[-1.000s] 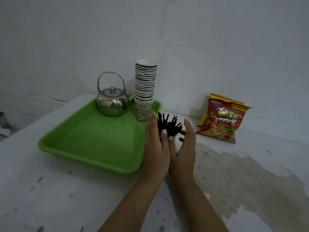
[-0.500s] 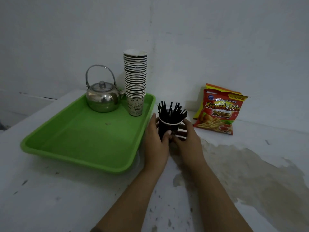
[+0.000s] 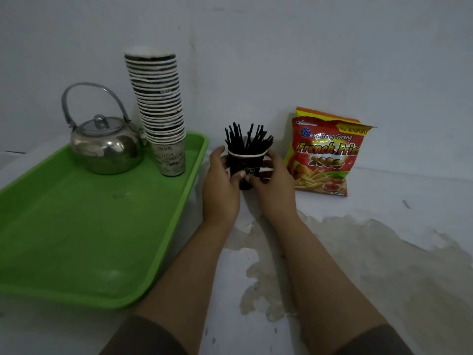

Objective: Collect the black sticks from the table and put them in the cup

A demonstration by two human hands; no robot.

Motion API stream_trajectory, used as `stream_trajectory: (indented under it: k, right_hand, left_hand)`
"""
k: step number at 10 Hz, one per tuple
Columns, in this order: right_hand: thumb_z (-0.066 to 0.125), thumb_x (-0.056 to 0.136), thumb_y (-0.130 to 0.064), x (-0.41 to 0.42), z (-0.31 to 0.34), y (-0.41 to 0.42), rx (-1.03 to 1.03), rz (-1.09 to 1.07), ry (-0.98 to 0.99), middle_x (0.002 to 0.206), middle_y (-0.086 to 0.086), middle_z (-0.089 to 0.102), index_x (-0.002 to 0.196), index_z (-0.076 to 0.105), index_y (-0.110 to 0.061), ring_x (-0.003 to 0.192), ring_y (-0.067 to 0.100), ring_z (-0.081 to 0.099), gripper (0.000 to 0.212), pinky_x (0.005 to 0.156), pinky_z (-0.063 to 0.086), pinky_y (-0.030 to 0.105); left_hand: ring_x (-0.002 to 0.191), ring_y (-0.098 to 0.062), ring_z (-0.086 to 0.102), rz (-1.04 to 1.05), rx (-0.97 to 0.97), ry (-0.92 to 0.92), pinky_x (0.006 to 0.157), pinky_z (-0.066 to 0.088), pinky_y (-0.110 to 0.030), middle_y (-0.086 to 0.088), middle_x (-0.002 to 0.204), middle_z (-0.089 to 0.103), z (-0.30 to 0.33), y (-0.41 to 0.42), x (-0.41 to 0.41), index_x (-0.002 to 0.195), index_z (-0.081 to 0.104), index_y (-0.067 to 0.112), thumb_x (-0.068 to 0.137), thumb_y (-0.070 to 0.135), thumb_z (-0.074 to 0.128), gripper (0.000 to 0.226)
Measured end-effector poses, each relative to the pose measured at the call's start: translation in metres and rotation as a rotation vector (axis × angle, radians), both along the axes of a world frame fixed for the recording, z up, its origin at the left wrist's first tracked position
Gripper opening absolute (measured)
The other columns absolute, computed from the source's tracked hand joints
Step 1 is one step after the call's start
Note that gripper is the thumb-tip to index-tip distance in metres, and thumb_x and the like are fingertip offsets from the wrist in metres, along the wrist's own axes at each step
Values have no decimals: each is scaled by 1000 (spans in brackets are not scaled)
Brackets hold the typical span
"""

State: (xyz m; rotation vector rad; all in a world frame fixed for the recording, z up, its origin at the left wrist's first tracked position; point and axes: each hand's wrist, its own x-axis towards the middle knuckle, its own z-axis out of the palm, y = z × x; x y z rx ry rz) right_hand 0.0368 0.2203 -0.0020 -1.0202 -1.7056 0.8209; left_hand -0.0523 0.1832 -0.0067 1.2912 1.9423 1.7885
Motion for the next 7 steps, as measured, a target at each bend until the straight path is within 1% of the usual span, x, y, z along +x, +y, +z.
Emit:
stream_trajectory:
  k: [1,2,3,4,5,6,7]
  right_hand:
    - [68,76,-4,-5,-3,13,23,-25,-11,114,3,62,126,45,-15,100,13,58,56,83,50,25]
    - [66,78,-5,-9,-5,22,16,-25,-12,116,4,61,128,43,-15,100,13,58,56,84,50,26]
    - [62,80,-2,-11,-8,24,17,-26,-26,118,6,60,129,42,-13,104,16,58,54,87,51,30]
    - [60,81,0,-10,-12,22,24,-30,-62,120,9,61,130,41,-12,107,19,59,54,89,50,32]
    - [59,82,-2,-8,-12,17,29,-24,-115,122,12,60,132,38,-11,109,22,58,55,90,49,31]
    - [57,85,-7,-3,-11,6,10,-37,-116,127,14,55,134,35,-10,112,24,54,54,94,48,39]
    - [56,86,-10,4,-9,-14,45,-75,-137,122,11,56,128,42,-12,101,20,56,44,87,50,38]
  left_hand:
    - [106,-18,58,-12,10,26,85,44,-26,-6,120,61,0,12,-2,126,43,11,85,-1,58,46]
    - [108,-19,57,-22,-2,36,85,44,-27,-7,121,60,-2,21,-5,125,43,11,86,-1,56,43]
    - [106,-25,58,-8,-91,107,84,46,-33,-10,118,62,-9,24,-7,124,44,12,88,0,52,39]
    - [104,-29,58,14,-130,148,82,46,-37,-13,117,62,-13,22,-6,125,43,13,89,2,49,38]
    - [109,-30,55,3,-166,192,83,45,-38,-13,122,58,-12,18,-3,130,39,14,89,3,50,44]
    - [114,-28,52,30,-164,206,87,44,-38,-13,127,55,-9,7,-2,132,37,13,88,4,53,47]
    - [117,-23,49,39,-134,259,90,43,-36,-8,128,53,-4,-14,7,132,40,14,87,4,54,48]
